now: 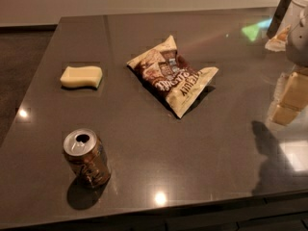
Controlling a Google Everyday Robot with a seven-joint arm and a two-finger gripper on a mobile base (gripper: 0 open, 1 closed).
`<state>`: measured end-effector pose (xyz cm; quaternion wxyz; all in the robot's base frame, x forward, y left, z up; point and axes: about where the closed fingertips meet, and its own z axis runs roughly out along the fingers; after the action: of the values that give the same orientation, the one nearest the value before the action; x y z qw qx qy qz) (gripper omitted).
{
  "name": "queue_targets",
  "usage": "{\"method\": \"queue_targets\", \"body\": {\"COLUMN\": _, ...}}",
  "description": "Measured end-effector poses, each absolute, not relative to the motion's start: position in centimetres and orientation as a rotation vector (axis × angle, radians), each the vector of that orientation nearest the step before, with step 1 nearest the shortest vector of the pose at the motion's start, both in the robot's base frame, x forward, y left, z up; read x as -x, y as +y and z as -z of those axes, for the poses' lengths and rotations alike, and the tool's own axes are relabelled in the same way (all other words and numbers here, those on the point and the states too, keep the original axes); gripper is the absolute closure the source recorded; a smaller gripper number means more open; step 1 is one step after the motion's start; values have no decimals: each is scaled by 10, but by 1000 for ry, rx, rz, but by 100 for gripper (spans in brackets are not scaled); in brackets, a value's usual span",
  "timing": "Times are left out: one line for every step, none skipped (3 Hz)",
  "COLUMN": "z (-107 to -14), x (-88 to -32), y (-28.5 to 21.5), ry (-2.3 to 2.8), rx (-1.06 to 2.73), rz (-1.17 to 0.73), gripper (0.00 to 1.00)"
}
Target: Knock orange can over
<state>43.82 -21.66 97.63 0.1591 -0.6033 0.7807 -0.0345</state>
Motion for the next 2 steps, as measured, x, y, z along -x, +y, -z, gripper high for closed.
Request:
{"method": "queue_targets", "body": {"z": -976, "x": -438, "y": -217, "ry": 2231, "rx": 1724, "rz": 99, "gripper": 0}}
{"method": "queue_targets", "body": {"z": -984, "x": -442, "y": -206, "ry": 2190, "rx": 1726, "rz": 51, "gripper": 0}}
